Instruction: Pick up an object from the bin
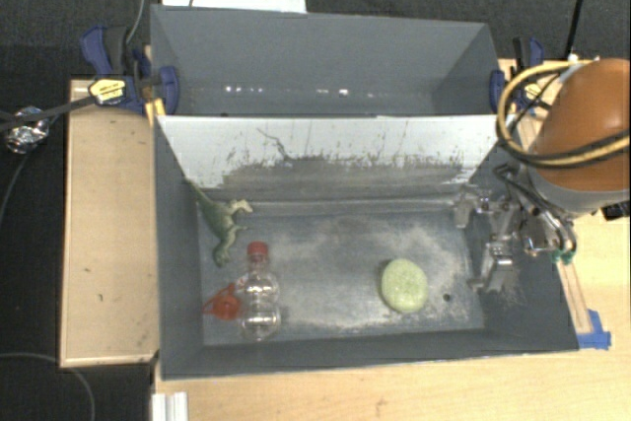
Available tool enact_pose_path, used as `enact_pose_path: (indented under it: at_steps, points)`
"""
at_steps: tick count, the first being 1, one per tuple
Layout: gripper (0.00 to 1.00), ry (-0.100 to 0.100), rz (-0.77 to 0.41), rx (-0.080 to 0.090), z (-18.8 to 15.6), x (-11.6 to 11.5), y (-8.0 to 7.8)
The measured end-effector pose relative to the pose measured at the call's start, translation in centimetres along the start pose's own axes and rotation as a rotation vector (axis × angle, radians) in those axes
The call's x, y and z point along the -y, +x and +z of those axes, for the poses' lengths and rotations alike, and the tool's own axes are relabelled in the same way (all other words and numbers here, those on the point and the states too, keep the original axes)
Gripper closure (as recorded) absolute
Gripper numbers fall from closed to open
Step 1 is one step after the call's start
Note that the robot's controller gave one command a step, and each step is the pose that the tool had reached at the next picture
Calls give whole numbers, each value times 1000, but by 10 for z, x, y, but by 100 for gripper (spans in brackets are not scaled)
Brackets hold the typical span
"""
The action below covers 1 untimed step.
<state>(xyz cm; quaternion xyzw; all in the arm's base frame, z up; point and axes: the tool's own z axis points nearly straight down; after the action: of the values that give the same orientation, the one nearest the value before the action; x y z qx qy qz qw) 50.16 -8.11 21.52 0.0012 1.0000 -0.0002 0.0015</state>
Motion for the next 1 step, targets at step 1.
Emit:
enact_pose_path:
  at_steps: [1]
  points:
    - [0,1,-42,5,46,-17,8]
